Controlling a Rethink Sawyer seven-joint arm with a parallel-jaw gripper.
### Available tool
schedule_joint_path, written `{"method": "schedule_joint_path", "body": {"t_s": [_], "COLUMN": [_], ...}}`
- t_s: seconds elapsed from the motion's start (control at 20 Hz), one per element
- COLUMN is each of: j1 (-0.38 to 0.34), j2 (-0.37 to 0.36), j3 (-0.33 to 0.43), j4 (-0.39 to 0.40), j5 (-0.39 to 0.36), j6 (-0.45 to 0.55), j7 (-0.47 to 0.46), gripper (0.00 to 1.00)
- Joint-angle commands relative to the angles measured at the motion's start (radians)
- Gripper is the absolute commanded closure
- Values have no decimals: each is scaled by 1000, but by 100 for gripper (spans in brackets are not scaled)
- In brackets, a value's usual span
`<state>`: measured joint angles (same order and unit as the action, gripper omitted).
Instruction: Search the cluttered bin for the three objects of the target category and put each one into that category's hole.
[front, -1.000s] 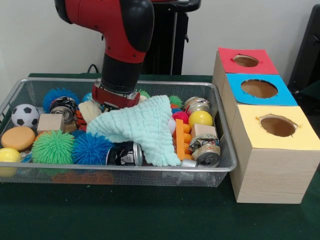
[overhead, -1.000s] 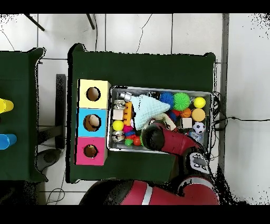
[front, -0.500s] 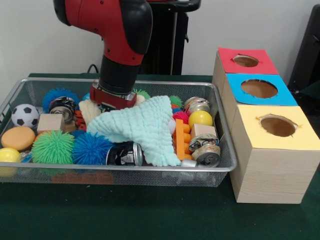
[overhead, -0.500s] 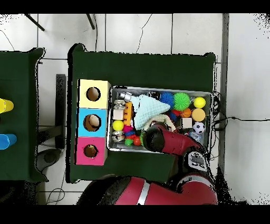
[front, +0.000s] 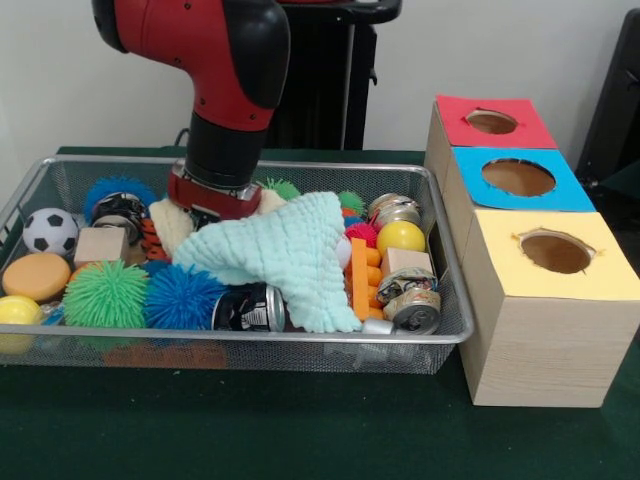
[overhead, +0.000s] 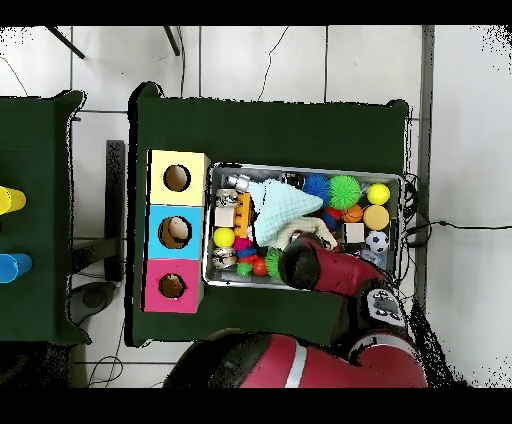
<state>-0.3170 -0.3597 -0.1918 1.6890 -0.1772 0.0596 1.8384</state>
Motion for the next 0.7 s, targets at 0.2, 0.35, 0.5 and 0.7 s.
{"method": "schedule_joint_path", "body": {"t_s": [0.2,0.35,0.5,0.7], "j1": [-30,-31,-39,-42], "j2": [126,124,122,106], "j3": [224,226,236,238], "j4": [-4,-7,-3,8], "j5": [-86,-95,-94,-103], "j6": [93,88,95,103], "j7": [-15,-13,-6,-6], "gripper": [100,100,100,100]}}
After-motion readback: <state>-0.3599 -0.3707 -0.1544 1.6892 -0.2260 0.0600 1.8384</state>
